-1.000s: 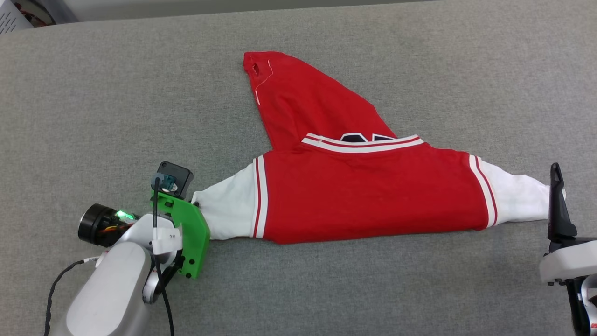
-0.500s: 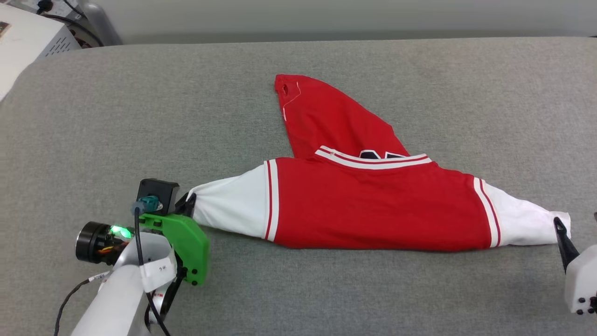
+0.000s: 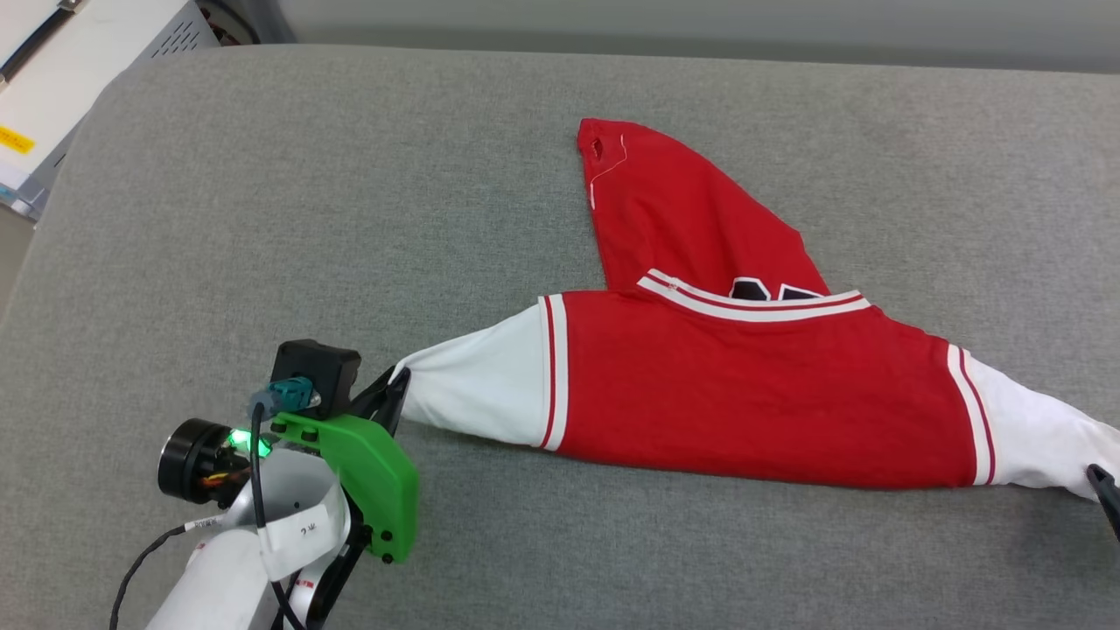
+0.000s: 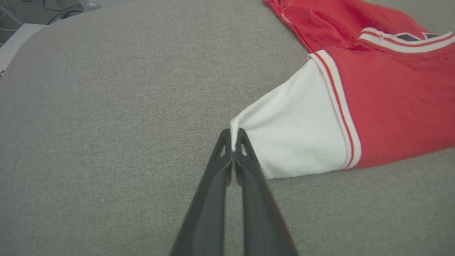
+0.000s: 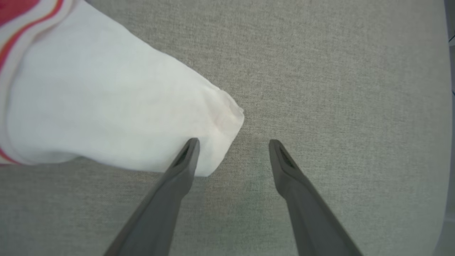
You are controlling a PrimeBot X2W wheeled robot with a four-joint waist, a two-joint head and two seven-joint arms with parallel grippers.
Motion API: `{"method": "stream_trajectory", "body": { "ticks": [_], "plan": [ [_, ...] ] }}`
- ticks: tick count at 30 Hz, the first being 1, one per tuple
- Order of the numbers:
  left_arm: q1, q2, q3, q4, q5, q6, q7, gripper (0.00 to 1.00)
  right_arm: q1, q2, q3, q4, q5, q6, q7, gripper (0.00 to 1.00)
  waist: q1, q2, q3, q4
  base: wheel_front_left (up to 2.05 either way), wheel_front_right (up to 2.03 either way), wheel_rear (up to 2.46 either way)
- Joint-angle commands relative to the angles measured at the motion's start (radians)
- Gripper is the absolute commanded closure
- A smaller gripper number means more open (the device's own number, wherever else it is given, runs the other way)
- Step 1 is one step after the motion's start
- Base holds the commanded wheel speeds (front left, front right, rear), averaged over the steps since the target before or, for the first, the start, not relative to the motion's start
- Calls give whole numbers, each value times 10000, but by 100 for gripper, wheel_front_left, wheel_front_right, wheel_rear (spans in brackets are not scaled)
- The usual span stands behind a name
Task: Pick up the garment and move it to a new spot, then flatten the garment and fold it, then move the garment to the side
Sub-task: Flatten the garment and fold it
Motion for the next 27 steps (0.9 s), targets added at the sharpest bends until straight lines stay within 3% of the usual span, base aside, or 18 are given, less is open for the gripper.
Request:
{"method": "stream_trajectory", "body": {
  "ticks": [1, 11, 12, 13, 14, 15, 27],
  "plan": [
    [63, 35, -18, -107, 28, 26, 28, 100, -267, -75, 86, 138, 126, -7, -31, 0, 0, 69, 326, 225, 0, 0, 0],
    [-108, -2, -127, -358, -139, -58, 154, 100, -832, -440, 1118, 1209, 46, -7, -338, 0, 0, 69, 869, 359, 0, 0, 0],
    [-127, 8, -123, -348, -135, -54, 153, 100, -853, -443, 1227, 1320, 83, -7, -314, 8, 0, 69, 881, 360, 0, 0, 0],
    [-150, 16, -123, -332, -131, -51, 150, 100, -873, -463, 1362, 1448, 112, -7, -300, 53, 0, 69, 886, 363, 0, 0, 0],
    [-166, 19, -124, -314, -130, -48, 147, 100, -884, -490, 1473, 1533, 130, -7, -302, 80, 0, 69, 882, 365, 0, 0, 0],
    [-178, 17, -123, -286, -131, -38, 139, 100, -907, -531, 1597, 1616, 155, -7, -332, 100, 0, 69, 859, 361, 0, 0, 0],
    [-99, 146, 193, 149, 77, 213, -710, 100, -1396, -1024, 1407, 1373, -26, -7, -1898, 100, 0, 69, -640, 76, 0, 0, 0]
  ]
}}
